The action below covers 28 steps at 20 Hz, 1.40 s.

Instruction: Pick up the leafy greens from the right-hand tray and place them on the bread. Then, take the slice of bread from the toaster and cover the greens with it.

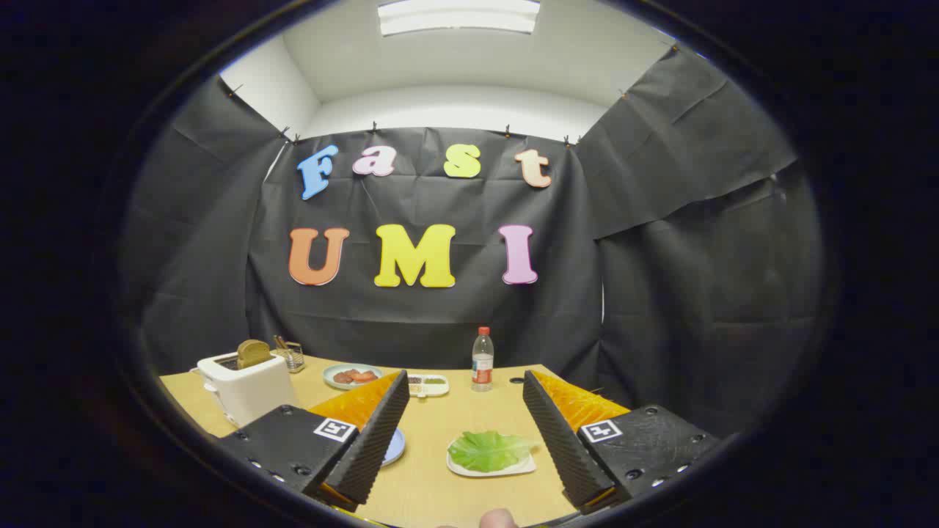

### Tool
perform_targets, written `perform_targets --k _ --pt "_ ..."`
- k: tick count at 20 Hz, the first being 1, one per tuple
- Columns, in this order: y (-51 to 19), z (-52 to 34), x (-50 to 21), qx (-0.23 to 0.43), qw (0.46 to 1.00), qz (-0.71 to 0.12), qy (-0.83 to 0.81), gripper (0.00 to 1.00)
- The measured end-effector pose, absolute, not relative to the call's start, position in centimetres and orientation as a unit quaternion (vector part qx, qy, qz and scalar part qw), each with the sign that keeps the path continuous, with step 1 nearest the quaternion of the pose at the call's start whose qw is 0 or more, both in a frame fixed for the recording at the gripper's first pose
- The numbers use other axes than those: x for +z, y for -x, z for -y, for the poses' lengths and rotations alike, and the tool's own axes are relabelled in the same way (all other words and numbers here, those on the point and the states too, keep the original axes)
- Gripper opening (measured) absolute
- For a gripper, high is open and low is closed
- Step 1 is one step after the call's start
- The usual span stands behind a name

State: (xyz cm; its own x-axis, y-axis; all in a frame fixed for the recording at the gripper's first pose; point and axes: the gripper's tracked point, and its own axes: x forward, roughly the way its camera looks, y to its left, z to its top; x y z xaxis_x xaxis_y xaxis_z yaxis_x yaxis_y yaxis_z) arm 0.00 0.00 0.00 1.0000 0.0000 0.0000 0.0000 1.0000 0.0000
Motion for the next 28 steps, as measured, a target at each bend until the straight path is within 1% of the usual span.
perform_targets --k 6,20,28 --pt "0.3 0.0 0.0 0.000 1.000 -0.006 -0.003 0.95" --pt "1.1 -1.8 -0.5 0.020 1.000 -0.015 0.004 0.95" --pt "1.1 -1.9 -1.6 0.035 0.999 -0.034 0.007 0.95"
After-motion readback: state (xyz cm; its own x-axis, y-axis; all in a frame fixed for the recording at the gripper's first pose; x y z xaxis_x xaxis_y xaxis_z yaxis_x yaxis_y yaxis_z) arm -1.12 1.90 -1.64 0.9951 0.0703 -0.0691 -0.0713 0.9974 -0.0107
